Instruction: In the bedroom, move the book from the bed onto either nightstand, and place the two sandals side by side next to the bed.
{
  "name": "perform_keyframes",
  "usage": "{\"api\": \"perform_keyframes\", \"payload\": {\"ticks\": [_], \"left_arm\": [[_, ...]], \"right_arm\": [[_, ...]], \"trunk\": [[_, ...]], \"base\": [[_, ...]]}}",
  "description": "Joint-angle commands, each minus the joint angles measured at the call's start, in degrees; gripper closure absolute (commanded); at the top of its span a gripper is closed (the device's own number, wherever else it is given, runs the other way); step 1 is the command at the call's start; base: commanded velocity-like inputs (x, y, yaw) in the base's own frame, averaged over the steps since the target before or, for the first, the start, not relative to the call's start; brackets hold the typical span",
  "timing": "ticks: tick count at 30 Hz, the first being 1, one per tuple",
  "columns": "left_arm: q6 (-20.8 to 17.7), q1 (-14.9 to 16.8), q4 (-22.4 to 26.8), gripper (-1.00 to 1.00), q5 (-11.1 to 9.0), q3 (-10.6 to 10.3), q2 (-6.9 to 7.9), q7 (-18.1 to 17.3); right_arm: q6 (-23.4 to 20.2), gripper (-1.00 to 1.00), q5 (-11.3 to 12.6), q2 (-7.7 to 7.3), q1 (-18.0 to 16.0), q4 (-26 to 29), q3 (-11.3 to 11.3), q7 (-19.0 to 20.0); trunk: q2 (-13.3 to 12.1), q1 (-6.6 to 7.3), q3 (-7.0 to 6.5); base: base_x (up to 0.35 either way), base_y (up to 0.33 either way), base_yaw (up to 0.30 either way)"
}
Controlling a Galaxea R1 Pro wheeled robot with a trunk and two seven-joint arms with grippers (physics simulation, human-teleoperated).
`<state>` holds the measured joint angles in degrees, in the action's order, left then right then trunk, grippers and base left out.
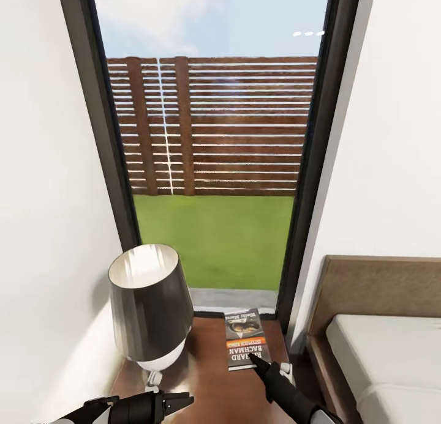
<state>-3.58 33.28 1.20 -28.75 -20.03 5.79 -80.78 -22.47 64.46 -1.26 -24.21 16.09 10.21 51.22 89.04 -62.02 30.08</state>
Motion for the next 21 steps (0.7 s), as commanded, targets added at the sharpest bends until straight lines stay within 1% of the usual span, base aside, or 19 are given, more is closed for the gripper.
{"api": "perform_keyframes", "payload": {"ticks": [1,21], "left_arm": [[-0.38,0.03,0.03,-1.0,-0.47,-0.45,0.01,-0.17],[-0.38,0.03,0.03,-1.0,-0.51,-0.42,0.01,-0.17]], "right_arm": [[-0.53,1.0,0.67,-0.02,-0.04,0.0,0.28,0.04],[-0.74,1.0,0.74,0.03,-0.04,-0.37,0.24,-0.07]], "trunk": [[0.45,-0.22,0.24],[8.47,-4.62,3.83]], "base": [[0.0,0.0,0.0],[0.0,0.0,0.0]]}}
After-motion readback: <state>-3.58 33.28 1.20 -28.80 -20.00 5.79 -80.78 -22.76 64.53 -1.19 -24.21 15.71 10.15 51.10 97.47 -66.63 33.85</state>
